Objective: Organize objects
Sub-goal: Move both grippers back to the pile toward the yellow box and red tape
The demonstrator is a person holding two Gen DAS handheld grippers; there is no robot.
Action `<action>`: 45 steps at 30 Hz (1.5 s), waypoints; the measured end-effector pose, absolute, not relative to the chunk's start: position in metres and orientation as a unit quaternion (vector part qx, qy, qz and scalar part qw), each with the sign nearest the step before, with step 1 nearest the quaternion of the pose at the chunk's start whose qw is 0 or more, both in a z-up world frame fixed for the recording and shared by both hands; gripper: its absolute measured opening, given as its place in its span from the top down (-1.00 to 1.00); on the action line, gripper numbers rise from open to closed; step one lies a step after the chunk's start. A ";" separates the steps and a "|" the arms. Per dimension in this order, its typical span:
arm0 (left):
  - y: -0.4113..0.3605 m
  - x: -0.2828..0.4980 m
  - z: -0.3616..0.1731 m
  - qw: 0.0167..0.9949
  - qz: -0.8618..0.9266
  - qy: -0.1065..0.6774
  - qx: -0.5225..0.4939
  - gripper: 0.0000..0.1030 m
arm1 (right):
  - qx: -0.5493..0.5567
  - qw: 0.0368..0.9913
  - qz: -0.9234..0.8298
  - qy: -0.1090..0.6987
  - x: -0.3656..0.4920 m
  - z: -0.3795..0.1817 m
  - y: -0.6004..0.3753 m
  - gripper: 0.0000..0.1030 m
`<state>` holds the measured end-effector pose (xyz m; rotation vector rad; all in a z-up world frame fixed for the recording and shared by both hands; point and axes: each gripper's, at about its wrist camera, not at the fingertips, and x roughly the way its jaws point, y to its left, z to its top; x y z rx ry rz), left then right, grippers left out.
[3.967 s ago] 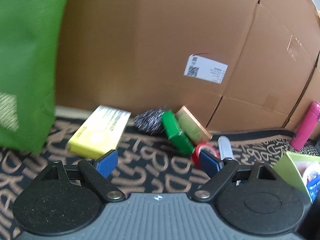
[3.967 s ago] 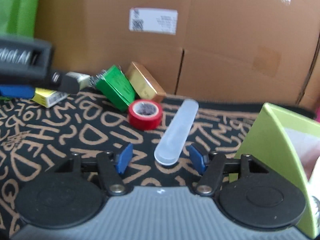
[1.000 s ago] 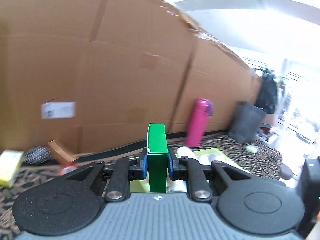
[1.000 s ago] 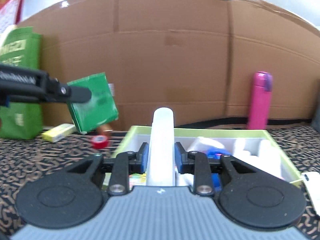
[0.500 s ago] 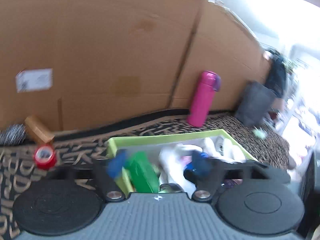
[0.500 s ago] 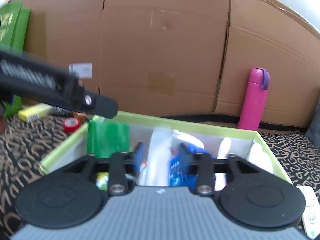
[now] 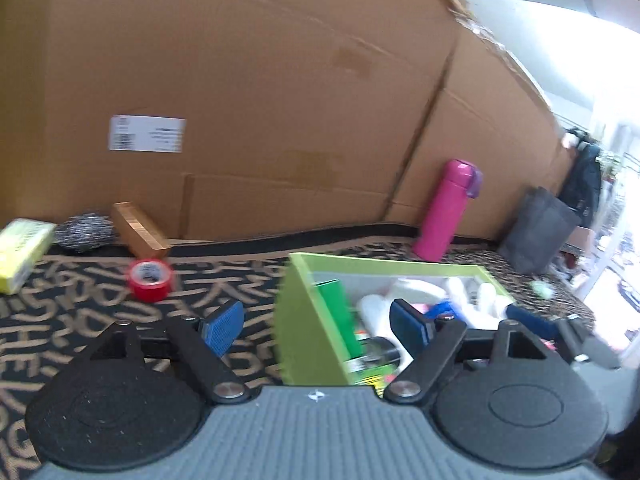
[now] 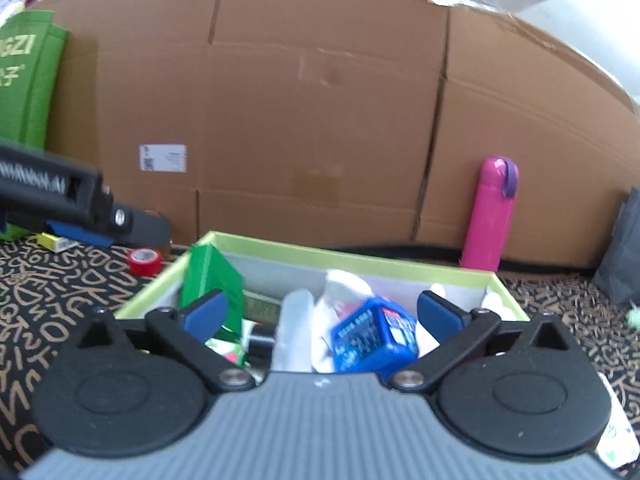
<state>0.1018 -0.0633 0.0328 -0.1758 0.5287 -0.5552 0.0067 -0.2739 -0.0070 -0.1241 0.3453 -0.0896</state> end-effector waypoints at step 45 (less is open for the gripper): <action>0.077 0.254 -0.018 0.949 -0.004 0.316 0.015 -0.62 | -0.020 0.938 0.184 0.292 0.082 -0.047 -0.121 -1.00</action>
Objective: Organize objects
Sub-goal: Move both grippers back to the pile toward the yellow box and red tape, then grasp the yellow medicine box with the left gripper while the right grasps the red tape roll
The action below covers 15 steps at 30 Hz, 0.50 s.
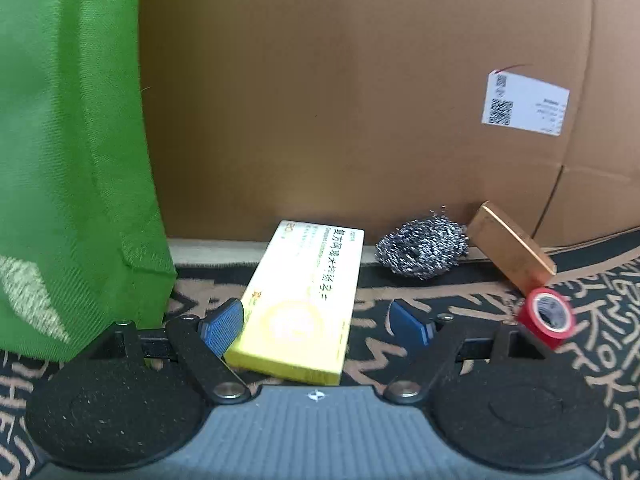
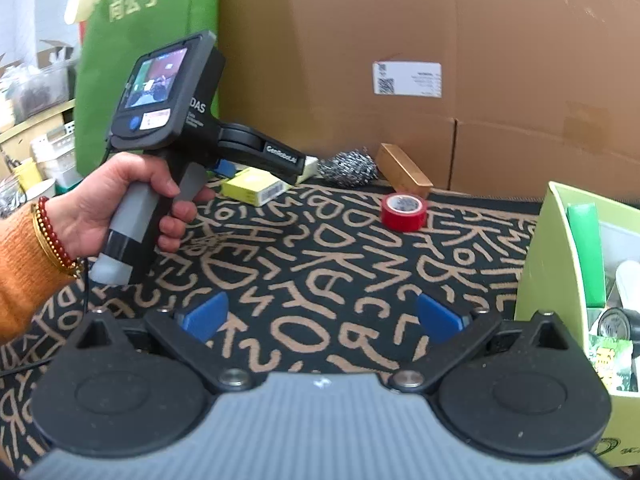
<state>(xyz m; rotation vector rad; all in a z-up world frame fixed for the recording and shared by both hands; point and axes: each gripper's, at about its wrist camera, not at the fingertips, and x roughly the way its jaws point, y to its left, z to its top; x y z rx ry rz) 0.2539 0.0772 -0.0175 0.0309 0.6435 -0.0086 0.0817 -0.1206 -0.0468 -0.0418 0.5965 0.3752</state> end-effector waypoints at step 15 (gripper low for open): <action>0.085 0.287 -0.022 0.945 0.007 0.327 0.027 -0.62 | -0.037 0.949 0.130 0.286 0.158 -0.058 -0.100 -1.00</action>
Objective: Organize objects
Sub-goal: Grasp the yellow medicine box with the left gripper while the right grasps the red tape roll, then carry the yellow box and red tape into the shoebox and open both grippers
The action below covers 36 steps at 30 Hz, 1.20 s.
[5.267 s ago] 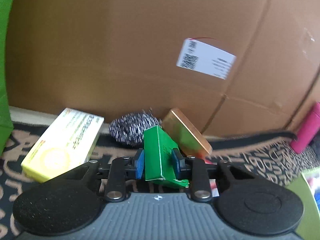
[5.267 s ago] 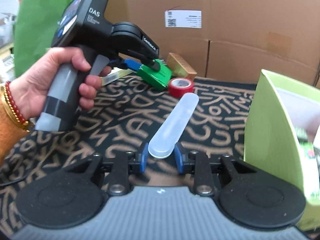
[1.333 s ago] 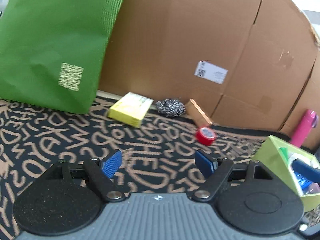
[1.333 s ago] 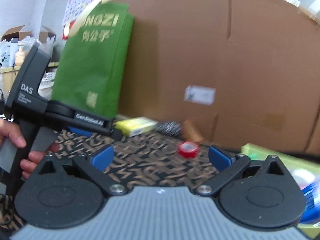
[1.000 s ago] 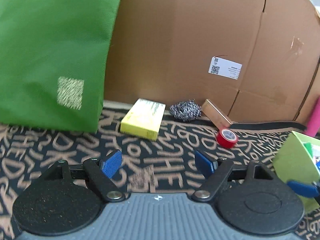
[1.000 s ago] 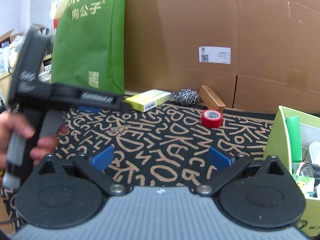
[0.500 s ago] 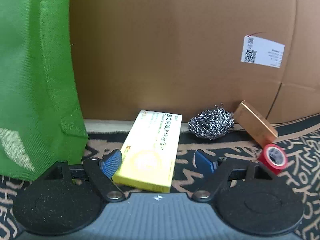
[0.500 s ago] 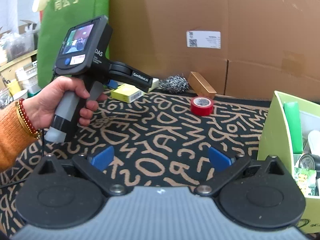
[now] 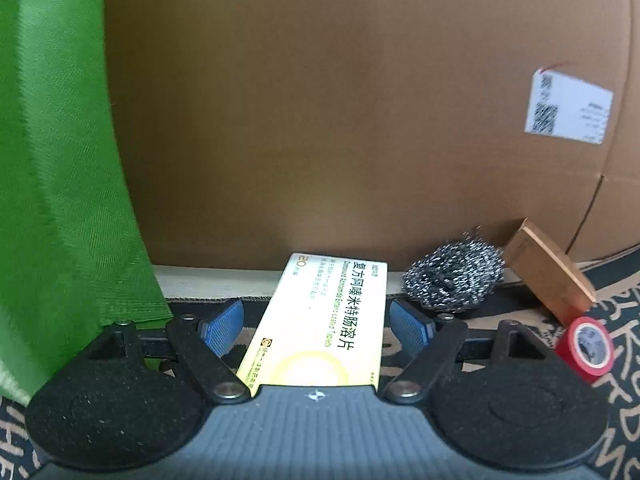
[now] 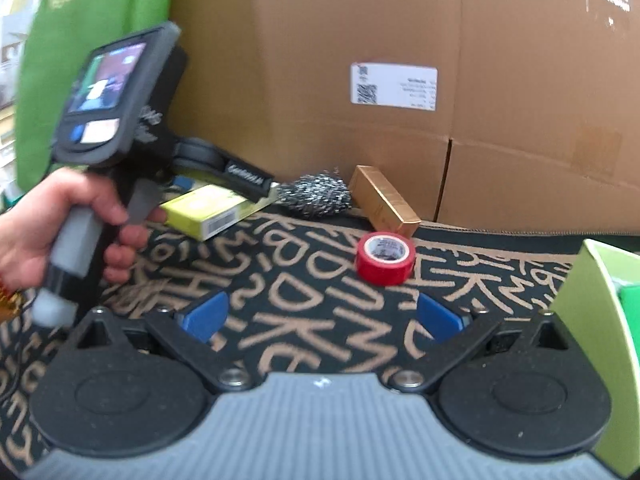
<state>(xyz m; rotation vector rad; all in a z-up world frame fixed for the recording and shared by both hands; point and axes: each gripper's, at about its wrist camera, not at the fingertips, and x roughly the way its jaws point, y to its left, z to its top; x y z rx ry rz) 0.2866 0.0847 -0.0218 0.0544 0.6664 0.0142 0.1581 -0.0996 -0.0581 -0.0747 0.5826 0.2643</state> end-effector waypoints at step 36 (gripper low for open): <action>0.051 0.102 -0.042 0.932 -0.135 0.335 0.034 -0.33 | -0.019 0.932 0.130 0.338 0.084 -0.064 -0.128 0.11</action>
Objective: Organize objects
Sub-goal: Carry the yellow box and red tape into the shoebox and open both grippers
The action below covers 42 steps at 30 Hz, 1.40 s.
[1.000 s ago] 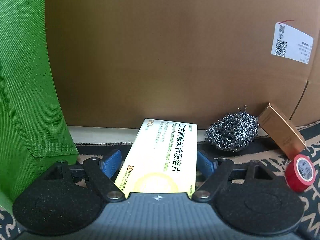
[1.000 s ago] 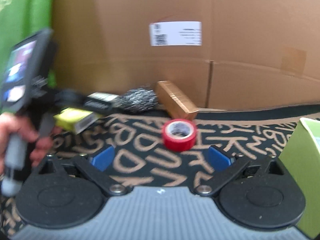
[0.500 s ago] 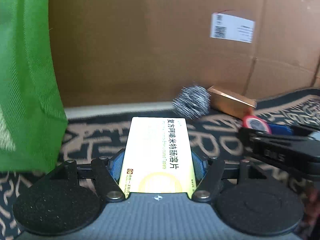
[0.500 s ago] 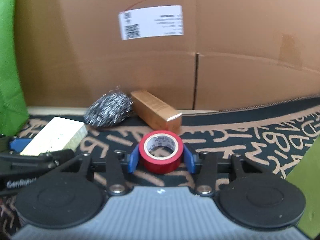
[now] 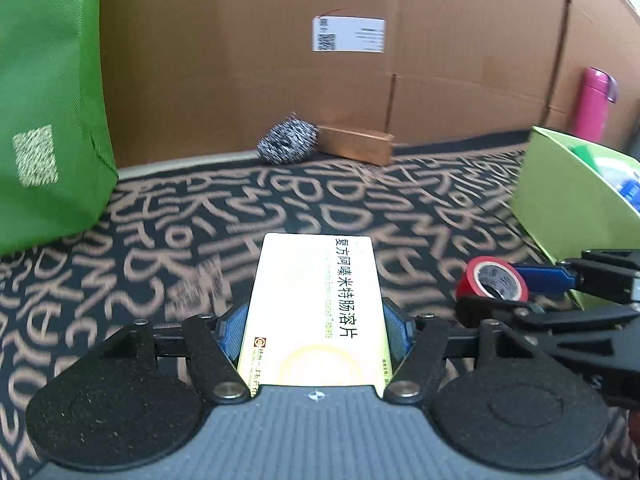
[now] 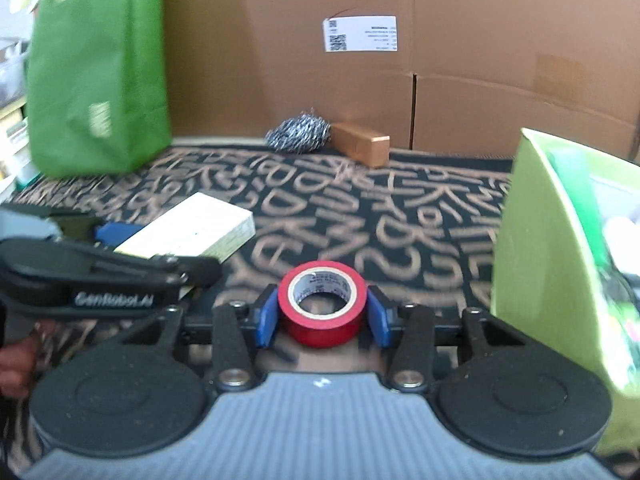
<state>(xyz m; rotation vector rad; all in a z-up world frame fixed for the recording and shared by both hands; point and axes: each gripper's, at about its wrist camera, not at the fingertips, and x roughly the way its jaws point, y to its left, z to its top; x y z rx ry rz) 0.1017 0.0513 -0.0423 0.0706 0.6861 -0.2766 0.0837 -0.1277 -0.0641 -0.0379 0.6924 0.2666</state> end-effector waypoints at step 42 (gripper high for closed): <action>-0.108 0.084 0.062 0.914 -0.347 0.211 -0.011 -0.33 | -0.022 0.980 -0.099 0.172 -0.006 0.018 -0.279 0.11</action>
